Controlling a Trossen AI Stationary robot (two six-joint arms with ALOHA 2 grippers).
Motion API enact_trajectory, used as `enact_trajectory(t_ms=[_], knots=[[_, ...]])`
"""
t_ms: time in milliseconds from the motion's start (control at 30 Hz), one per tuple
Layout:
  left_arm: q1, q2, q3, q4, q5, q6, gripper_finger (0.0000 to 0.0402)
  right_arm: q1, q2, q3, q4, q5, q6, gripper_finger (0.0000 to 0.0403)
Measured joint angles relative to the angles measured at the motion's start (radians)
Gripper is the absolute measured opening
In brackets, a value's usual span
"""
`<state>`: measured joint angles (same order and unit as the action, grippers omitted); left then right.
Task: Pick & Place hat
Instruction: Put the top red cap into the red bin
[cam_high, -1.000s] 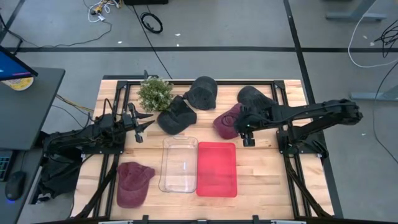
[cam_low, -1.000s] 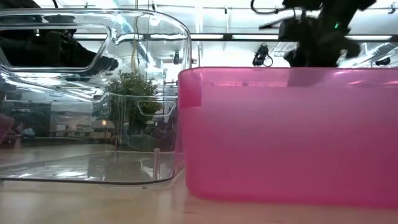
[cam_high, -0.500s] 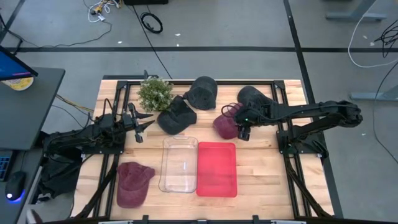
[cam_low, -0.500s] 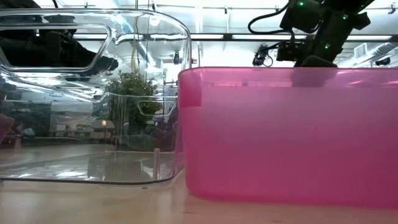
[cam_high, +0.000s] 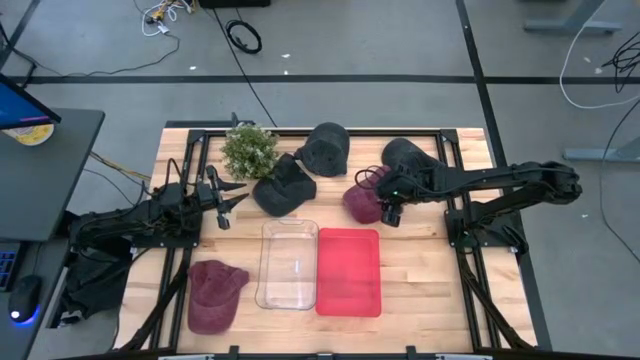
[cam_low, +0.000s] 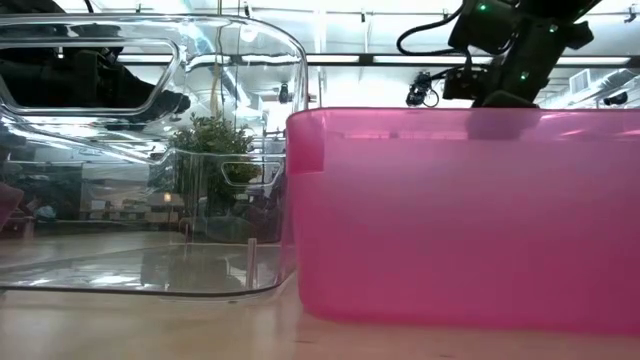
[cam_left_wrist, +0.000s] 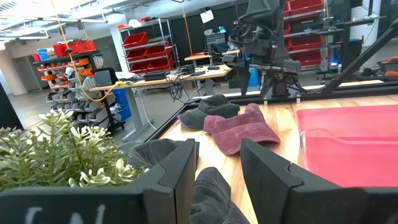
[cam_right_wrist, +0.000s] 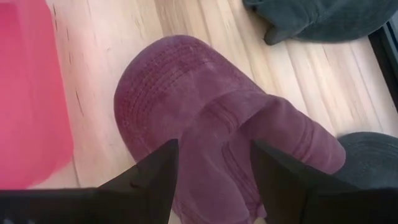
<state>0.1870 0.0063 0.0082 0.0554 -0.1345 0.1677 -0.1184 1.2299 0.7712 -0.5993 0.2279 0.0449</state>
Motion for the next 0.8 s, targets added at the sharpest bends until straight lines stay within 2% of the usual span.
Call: enact_trajectory(t_ms=[467, 800], knots=[[0.0, 0.0, 0.0, 0.0, 0.0, 0.0, 0.0133, -0.046, 0.15, 0.0, 0.05, 0.046, 0.033, 0.0205], [0.0, 0.0, 0.0, 0.0, 0.0, 0.0, 0.0133, -0.112, 0.241, 0.001, 0.135, -0.074, 0.06, 0.0205]])
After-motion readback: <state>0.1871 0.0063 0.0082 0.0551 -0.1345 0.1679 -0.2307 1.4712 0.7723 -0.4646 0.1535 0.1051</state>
